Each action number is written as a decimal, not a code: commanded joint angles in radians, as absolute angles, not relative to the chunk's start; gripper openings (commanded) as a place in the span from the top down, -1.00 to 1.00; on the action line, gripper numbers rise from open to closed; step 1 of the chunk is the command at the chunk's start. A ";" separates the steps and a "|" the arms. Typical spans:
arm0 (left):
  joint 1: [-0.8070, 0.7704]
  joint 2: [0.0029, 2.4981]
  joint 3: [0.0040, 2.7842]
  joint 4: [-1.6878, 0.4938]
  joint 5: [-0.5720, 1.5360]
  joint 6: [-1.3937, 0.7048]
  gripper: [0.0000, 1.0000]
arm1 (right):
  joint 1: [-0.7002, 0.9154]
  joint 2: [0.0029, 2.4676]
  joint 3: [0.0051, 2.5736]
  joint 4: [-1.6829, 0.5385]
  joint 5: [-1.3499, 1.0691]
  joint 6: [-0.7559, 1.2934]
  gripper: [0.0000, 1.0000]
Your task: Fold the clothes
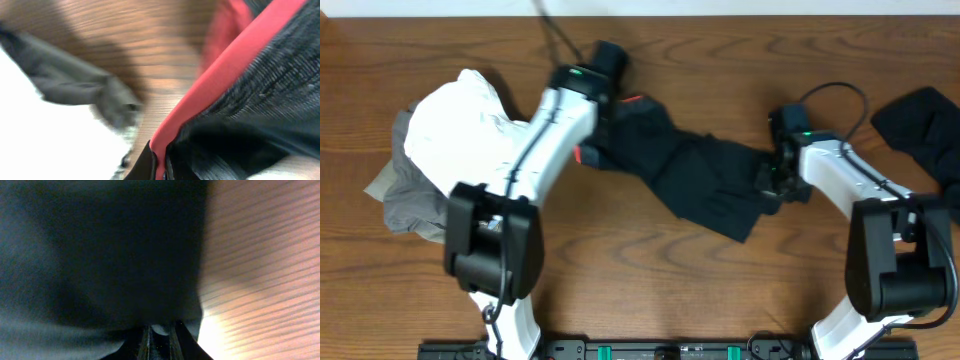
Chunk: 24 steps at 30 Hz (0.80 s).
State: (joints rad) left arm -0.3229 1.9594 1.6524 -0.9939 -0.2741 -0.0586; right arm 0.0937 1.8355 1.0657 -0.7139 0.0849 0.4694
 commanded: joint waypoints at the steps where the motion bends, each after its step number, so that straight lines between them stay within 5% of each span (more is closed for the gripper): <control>1: -0.282 1.952 1.670 -1.023 -0.277 -0.093 0.78 | 0.024 1.876 1.038 -0.698 0.278 0.369 0.73; 3: -0.268 1.950 1.670 -1.036 -0.277 -0.093 0.66 | 0.002 1.876 1.047 -0.676 0.322 0.309 0.72; 6: -0.265 1.950 1.670 -1.055 -0.277 -0.092 0.12 | -0.014 1.876 1.061 -0.661 0.350 0.265 0.67; 10: -0.268 1.950 1.670 -1.095 -0.273 -0.116 -0.28 | -0.023 1.876 1.102 -0.672 0.347 0.264 0.53; 20: -0.268 1.940 1.670 -1.110 -0.055 -0.076 -0.33 | -0.025 1.849 1.280 -0.808 0.076 0.189 0.41; 24: -0.265 1.927 1.670 -1.078 -0.030 -0.066 -0.59 | -0.024 1.812 1.326 -0.851 -0.213 0.113 0.21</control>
